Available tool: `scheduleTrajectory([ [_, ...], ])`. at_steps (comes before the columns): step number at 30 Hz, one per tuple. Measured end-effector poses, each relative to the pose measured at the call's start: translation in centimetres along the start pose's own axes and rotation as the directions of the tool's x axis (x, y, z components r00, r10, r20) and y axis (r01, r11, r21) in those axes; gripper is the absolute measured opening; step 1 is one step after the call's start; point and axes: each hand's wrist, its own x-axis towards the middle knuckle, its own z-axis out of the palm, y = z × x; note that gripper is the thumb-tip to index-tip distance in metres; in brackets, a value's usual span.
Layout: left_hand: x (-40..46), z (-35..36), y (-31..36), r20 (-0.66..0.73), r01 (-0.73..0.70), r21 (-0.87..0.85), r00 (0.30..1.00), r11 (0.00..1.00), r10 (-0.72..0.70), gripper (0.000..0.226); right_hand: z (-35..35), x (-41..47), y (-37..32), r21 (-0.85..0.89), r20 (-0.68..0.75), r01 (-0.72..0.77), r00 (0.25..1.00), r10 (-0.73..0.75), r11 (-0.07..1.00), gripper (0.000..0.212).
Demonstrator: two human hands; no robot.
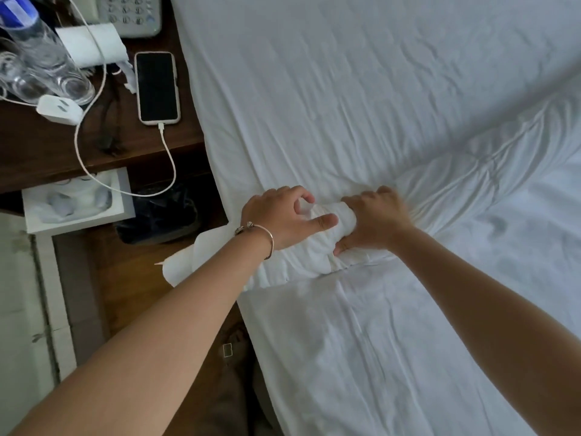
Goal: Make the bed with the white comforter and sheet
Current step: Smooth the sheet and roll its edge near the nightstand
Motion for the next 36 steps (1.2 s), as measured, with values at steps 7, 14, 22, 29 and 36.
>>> scheduleTrajectory([
  [7, 0.9, 1.7, 0.6, 0.242, 0.015, 0.142, 0.969, 0.99, -0.05, 0.093, 2.0, -1.7, -0.2, 0.051, -0.196, 0.003, 0.981, 0.007, 0.999, 0.069],
  [14, -0.8, 3.7, 0.9, 0.107, -0.147, 0.091, 0.985, 0.985, 0.137, 0.077, 4.0, -4.2, -0.5, 0.058, -0.417, 0.046, 0.909, -0.018, 0.997, 0.06],
  [22, -4.7, 8.0, 1.2, -0.238, -0.232, 0.226, 0.929, 0.946, 0.285, 0.082, -2.2, -4.7, 2.1, -0.068, 0.23, 0.354, 0.915, -0.331, 0.933, 0.091],
  [29, -6.4, 9.8, 1.7, -0.362, -0.238, 0.341, 0.859, 0.909, 0.361, 0.087, 0.0, -3.7, 1.6, 0.082, 0.306, 0.181, 0.931, -0.198, 0.98, 0.105],
  [36, -7.2, 6.3, 3.9, -0.045, -0.026, 0.086, 0.999, 0.996, 0.03, 0.092, 2.5, -6.9, 0.8, -0.03, 0.072, 0.107, 0.992, -0.105, 0.994, 0.103],
])
